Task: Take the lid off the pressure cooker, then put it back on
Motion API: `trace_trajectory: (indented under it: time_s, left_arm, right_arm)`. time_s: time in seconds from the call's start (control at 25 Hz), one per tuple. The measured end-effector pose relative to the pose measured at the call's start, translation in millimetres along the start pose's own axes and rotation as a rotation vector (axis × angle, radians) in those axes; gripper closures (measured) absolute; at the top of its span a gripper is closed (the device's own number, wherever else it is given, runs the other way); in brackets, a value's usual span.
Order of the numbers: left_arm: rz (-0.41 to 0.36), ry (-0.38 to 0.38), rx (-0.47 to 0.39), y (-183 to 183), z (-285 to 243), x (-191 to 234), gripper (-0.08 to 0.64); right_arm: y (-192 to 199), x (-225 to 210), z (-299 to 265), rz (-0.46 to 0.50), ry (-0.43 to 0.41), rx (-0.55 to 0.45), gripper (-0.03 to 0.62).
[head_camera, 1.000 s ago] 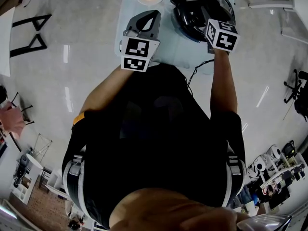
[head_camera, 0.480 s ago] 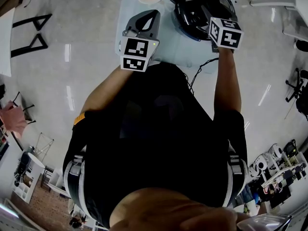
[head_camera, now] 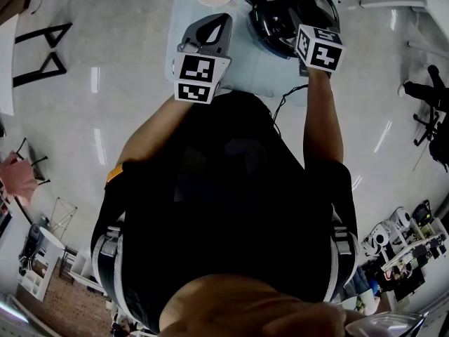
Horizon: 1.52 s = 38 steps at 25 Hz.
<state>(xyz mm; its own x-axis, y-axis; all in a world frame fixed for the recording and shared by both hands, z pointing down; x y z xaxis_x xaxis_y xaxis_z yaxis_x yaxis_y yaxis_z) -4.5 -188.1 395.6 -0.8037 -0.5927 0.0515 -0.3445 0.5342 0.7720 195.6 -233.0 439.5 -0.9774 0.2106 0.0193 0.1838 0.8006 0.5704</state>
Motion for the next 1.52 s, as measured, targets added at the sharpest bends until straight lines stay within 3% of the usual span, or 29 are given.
trace_trajectory:
  time_s: [0.52, 0.72, 0.92, 1.0, 1.52]
  left_arm:
    - [-0.004, 0.008, 0.006, 8.8, 7.5, 6.7, 0.553]
    - [-0.004, 0.015, 0.012, 13.6, -0.5, 5.2, 0.552]
    - [-0.010, 0.017, 0.016, 8.9, -0.7, 7.6, 0.553]
    - [-0.010, 0.018, 0.018, 7.6, -0.5, 8.2, 0.552]
    - [-0.014, 0.035, 0.011, 6.7, -3.2, 2.5, 0.553]
  right_arm:
    - [-9.8, -1.3, -7.9, 0.063, -0.166, 0.015, 0.301]
    - [-2.3, -2.5, -12.6, 0.061, -0.194, -0.030, 0.301]
    - [-3.9, 3.1, -10.8, 0.224, -0.253, 0.013, 0.276]
    - [-5.4, 3.9, -9.8, 0.247, -0.269, 0.016, 0.272]
    - [-3.4, -0.5, -9.5, 0.033, -0.099, -0.035, 0.301]
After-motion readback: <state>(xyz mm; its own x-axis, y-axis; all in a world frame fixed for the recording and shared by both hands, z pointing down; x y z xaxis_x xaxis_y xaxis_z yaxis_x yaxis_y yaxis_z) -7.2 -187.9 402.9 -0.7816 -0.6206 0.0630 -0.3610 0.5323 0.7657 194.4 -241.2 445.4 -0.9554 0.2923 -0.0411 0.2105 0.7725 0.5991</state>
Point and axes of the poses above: the fingertips, and each gripper's own axes: z backward along the fingers, x to its left, y out of its underside, the point moved 2 cm from there along z, backward along the fingers, and after that the axes turned 13 degrees about x, right-handed, at the moved point
